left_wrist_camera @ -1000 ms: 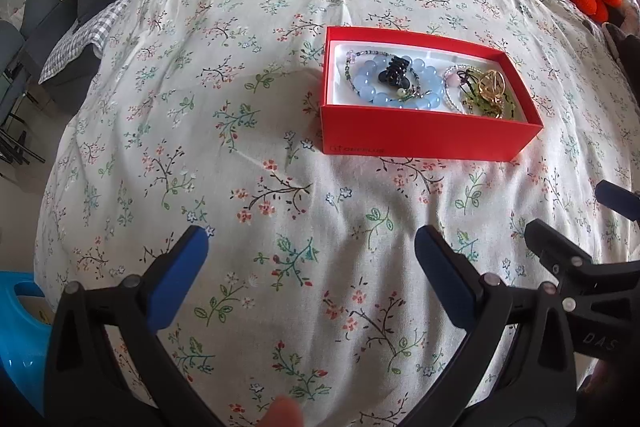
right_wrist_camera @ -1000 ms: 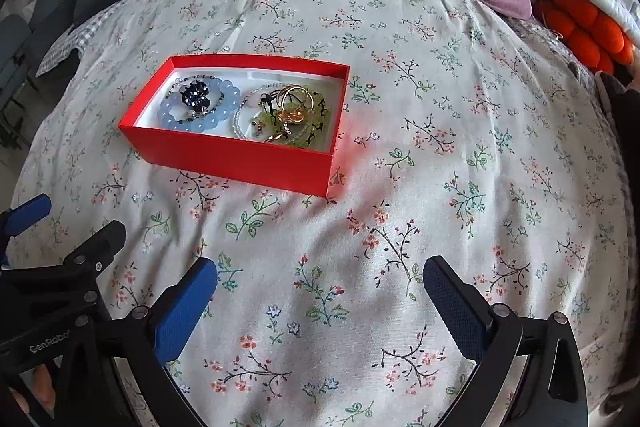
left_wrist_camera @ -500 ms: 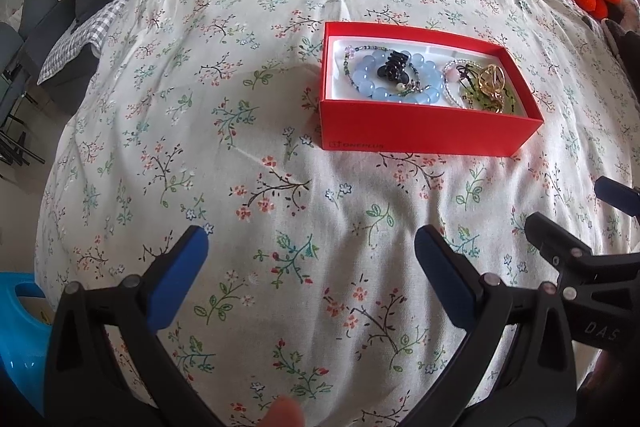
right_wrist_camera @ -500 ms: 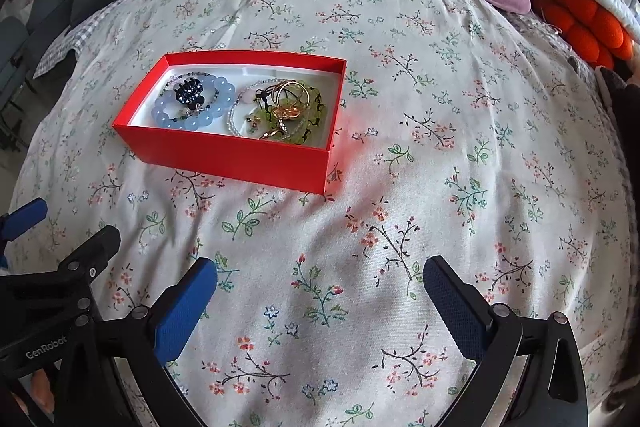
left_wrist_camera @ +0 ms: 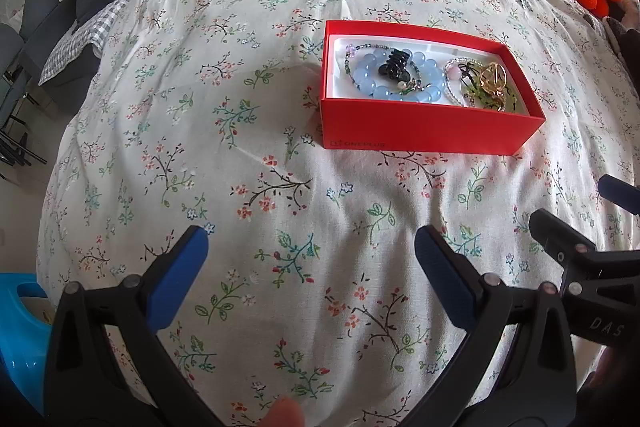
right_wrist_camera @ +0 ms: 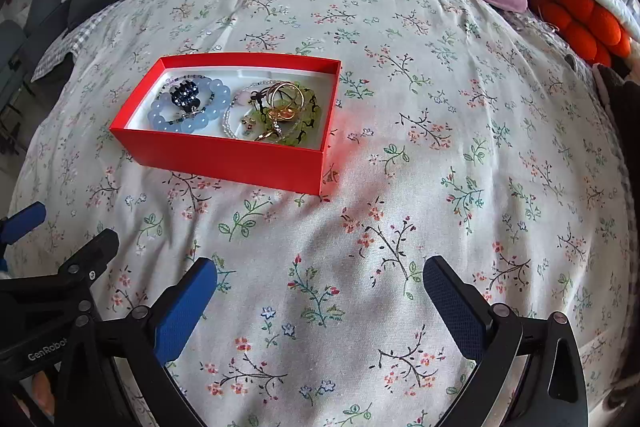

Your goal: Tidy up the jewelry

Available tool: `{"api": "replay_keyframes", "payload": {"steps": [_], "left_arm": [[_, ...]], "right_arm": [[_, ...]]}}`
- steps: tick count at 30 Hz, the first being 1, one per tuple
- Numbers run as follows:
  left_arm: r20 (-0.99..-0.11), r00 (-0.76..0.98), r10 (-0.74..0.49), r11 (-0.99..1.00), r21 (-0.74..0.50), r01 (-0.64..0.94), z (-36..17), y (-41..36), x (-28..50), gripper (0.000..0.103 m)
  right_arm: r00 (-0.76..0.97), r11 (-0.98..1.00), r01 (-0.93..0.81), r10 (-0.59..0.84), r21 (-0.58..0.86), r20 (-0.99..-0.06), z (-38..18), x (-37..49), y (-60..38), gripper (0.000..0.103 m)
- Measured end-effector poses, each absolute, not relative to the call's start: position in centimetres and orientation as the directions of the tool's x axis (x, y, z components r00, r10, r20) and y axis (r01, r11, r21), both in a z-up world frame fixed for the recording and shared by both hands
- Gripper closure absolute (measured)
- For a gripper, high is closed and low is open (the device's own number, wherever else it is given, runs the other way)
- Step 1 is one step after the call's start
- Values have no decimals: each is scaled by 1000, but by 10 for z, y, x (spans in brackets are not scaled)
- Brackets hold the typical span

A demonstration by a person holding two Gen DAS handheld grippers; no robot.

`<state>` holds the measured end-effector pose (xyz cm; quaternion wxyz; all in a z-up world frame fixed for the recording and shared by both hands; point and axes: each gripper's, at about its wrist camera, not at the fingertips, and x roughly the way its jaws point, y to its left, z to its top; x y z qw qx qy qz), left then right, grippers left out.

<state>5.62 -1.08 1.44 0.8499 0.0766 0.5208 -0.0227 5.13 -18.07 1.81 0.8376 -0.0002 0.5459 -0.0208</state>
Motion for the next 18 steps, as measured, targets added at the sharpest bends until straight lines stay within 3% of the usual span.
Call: {"api": "replay_keyframes", "payload": {"steps": [18], "left_arm": [[-886,461,53,987,115,108,16,-8,57,0]], "right_arm": [[403,999,36,-36,-24,-914,18,51,-181,0]]}}
